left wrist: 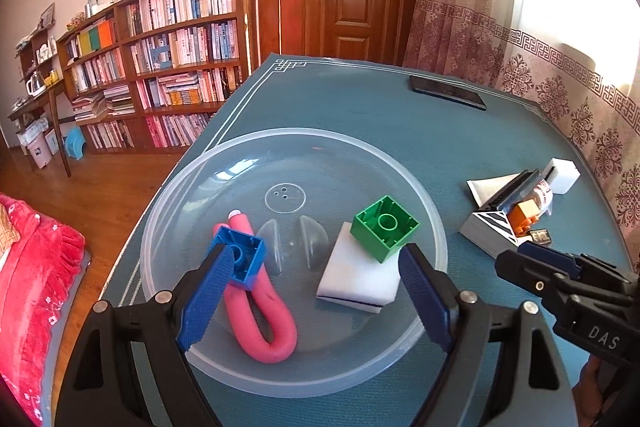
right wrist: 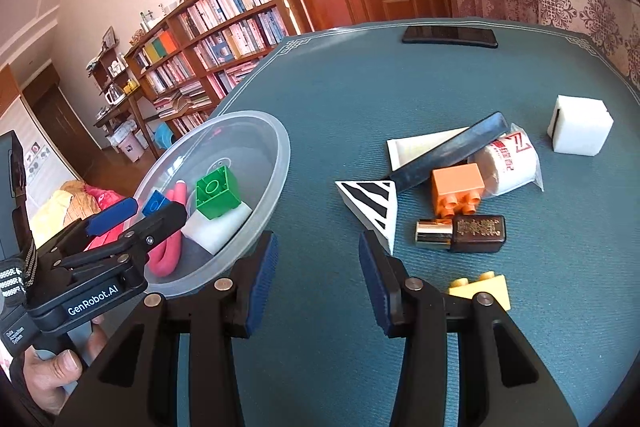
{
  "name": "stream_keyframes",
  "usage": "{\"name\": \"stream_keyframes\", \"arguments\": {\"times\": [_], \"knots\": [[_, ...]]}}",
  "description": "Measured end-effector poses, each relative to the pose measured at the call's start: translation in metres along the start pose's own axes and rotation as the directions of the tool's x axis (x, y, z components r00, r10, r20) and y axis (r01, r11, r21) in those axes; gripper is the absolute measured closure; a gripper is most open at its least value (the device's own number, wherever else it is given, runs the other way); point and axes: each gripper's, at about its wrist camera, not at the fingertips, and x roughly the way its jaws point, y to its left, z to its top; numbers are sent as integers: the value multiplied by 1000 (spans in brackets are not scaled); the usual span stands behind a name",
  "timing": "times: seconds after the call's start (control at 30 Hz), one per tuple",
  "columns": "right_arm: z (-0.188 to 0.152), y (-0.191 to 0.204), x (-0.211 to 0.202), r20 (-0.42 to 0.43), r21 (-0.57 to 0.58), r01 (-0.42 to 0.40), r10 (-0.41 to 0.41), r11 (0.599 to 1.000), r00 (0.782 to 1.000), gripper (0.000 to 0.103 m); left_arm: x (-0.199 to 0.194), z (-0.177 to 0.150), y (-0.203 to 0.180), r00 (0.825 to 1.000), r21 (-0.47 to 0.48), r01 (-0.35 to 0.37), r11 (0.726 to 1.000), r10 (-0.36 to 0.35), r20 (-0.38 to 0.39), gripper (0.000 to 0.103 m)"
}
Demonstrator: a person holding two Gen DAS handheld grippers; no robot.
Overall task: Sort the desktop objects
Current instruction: 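Open both grippers to release the blocks in the bowl and withdraw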
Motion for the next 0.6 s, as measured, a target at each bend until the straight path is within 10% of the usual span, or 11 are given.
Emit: {"name": "stream_keyframes", "arguments": {"times": [0.6], "knots": [[-24, -53, -44, 57, 68, 66, -70, 995, 996, 57, -6, -6, -71, 997, 115, 83, 990, -83, -5, 15]]}}
